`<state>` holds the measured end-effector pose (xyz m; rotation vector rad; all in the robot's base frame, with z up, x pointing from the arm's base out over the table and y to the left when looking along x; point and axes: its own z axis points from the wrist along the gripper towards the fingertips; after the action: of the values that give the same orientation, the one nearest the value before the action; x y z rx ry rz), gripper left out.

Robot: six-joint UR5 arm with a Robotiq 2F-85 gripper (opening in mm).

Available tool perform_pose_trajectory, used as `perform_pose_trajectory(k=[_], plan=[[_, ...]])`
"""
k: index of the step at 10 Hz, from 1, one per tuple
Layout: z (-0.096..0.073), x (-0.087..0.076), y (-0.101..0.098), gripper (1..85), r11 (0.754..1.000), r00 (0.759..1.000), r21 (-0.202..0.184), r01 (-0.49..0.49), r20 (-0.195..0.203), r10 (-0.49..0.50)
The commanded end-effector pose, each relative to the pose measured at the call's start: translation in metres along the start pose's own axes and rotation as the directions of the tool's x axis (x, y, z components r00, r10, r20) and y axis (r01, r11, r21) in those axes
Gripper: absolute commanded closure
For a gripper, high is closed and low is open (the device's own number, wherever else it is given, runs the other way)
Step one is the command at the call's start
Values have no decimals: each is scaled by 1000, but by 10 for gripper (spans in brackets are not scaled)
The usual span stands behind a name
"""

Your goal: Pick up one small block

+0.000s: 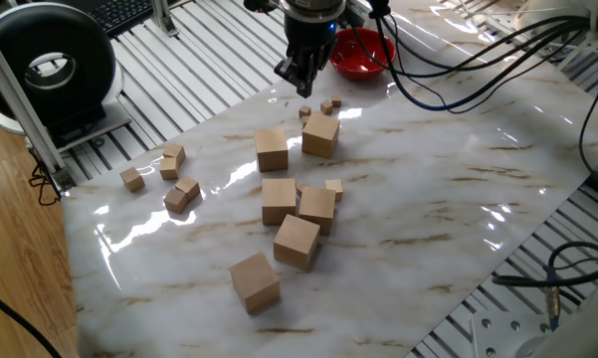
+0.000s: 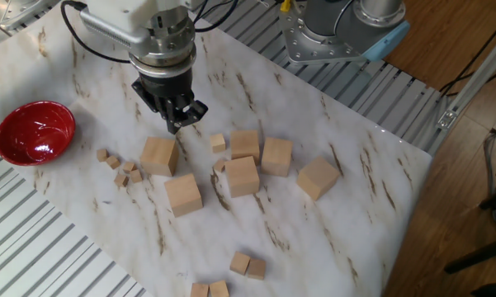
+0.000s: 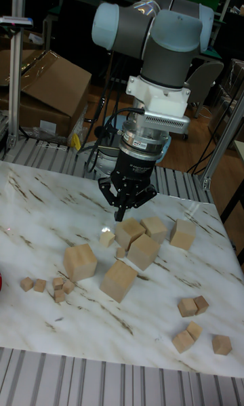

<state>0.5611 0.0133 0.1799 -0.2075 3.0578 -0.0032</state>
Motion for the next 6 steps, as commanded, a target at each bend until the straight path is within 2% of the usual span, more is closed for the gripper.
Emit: perform_pose_trajectory(k=[1,2,3,6], plan=[[-2,-3,15,847,998,1000,-60,-22,10,23],[-2,-5,18,847,997,999,-74,-35,17,37],[-2,-5,11,847,998,999,-47,-33,16,34],[-2,-7,13,847,999,1000,-51,-9,25,11]])
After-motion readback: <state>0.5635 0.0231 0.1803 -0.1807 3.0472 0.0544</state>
